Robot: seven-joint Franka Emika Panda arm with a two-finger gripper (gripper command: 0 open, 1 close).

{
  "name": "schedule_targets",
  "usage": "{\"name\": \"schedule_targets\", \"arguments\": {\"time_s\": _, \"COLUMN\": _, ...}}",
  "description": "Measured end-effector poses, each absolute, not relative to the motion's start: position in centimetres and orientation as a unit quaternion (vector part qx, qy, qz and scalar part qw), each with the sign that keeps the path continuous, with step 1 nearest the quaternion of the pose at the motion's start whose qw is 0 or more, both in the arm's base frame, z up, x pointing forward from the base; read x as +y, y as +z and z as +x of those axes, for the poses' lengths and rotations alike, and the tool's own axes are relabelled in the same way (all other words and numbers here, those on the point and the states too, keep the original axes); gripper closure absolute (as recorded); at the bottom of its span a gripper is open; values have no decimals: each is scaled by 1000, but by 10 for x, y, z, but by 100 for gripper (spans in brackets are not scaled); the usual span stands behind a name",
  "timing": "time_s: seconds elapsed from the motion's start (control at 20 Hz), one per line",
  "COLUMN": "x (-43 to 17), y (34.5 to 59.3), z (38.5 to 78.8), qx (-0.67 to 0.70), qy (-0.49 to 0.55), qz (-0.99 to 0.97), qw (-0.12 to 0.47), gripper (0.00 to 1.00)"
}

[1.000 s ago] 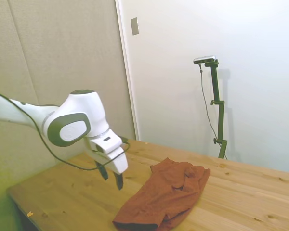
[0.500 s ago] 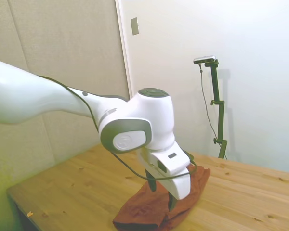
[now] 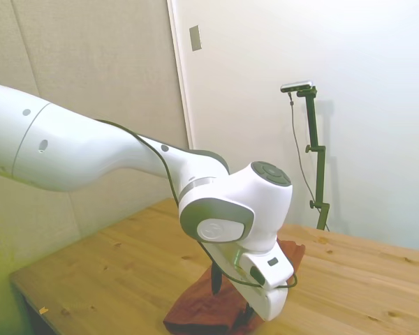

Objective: Unfold the shorts

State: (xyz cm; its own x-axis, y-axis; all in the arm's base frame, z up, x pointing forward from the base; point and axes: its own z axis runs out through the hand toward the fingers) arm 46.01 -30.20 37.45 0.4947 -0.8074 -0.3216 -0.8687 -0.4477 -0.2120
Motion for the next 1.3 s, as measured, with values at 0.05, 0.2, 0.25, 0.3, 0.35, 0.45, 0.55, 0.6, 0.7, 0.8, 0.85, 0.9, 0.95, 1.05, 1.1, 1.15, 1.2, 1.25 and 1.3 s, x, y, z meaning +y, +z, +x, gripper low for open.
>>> {"name": "schedule_targets", "arguments": {"time_s": 0.05, "x": -299, "y": 372, "z": 461, "qx": 488, "qy": 92, "qz": -848, "qw": 184, "gripper": 100}}
{"name": "schedule_targets", "arguments": {"time_s": 0.2, "x": -289, "y": 366, "z": 465, "qx": 473, "qy": 102, "qz": -854, "qw": 193, "gripper": 100}}
{"name": "schedule_targets", "arguments": {"time_s": 0.25, "x": -287, "y": 365, "z": 466, "qx": 470, "qy": 103, "qz": -855, "qw": 193, "gripper": 100}}
{"name": "schedule_targets", "arguments": {"time_s": 0.3, "x": -286, "y": 365, "z": 467, "qx": 469, "qy": 103, "qz": -856, "qw": 193, "gripper": 100}}
{"name": "schedule_targets", "arguments": {"time_s": 0.35, "x": -286, "y": 365, "z": 467, "qx": 468, "qy": 103, "qz": -856, "qw": 193, "gripper": 100}}
{"name": "schedule_targets", "arguments": {"time_s": 0.45, "x": -286, "y": 365, "z": 467, "qx": 468, "qy": 103, "qz": -856, "qw": 193, "gripper": 100}}
{"name": "schedule_targets", "arguments": {"time_s": 0.55, "x": -287, "y": 365, "z": 467, "qx": 468, "qy": 103, "qz": -856, "qw": 193, "gripper": 100}}
{"name": "schedule_targets", "arguments": {"time_s": 0.6, "x": -287, "y": 365, "z": 467, "qx": 468, "qy": 103, "qz": -856, "qw": 193, "gripper": 100}}
{"name": "schedule_targets", "arguments": {"time_s": 0.7, "x": -287, "y": 365, "z": 467, "qx": 467, "qy": 103, "qz": -857, "qw": 193, "gripper": 100}}
{"name": "schedule_targets", "arguments": {"time_s": 0.8, "x": -287, "y": 366, "z": 467, "qx": 466, "qy": 102, "qz": -857, "qw": 193, "gripper": 100}}
{"name": "schedule_targets", "arguments": {"time_s": 0.85, "x": -287, "y": 366, "z": 467, "qx": 466, "qy": 101, "qz": -857, "qw": 194, "gripper": 100}}
{"name": "schedule_targets", "arguments": {"time_s": 0.9, "x": -287, "y": 366, "z": 467, "qx": 466, "qy": 101, "qz": -857, "qw": 196, "gripper": 100}}
{"name": "schedule_targets", "arguments": {"time_s": 0.95, "x": -287, "y": 366, "z": 467, "qx": 465, "qy": 100, "qz": -857, "qw": 196, "gripper": 100}}
{"name": "schedule_targets", "arguments": {"time_s": 1.05, "x": -288, "y": 367, "z": 467, "qx": 464, "qy": 99, "qz": -858, "qw": 196, "gripper": 100}}
{"name": "schedule_targets", "arguments": {"time_s": 1.1, "x": -287, "y": 368, "z": 467, "qx": 464, "qy": 99, "qz": -858, "qw": 196, "gripper": 100}}
{"name": "schedule_targets", "arguments": {"time_s": 1.15, "x": -287, "y": 369, "z": 467, "qx": 464, "qy": 98, "qz": -858, "qw": 196, "gripper": 100}}
{"name": "schedule_targets", "arguments": {"time_s": 1.2, "x": -287, "y": 369, "z": 467, "qx": 463, "qy": 97, "qz": -859, "qw": 196, "gripper": 100}}
{"name": "schedule_targets", "arguments": {"time_s": 1.25, "x": -287, "y": 369, "z": 467, "qx": 463, "qy": 97, "qz": -859, "qw": 196, "gripper": 100}}
{"name": "schedule_targets", "arguments": {"time_s": 1.3, "x": -287, "y": 369, "z": 467, "qx": 463, "qy": 97, "qz": -859, "qw": 196, "gripper": 100}}
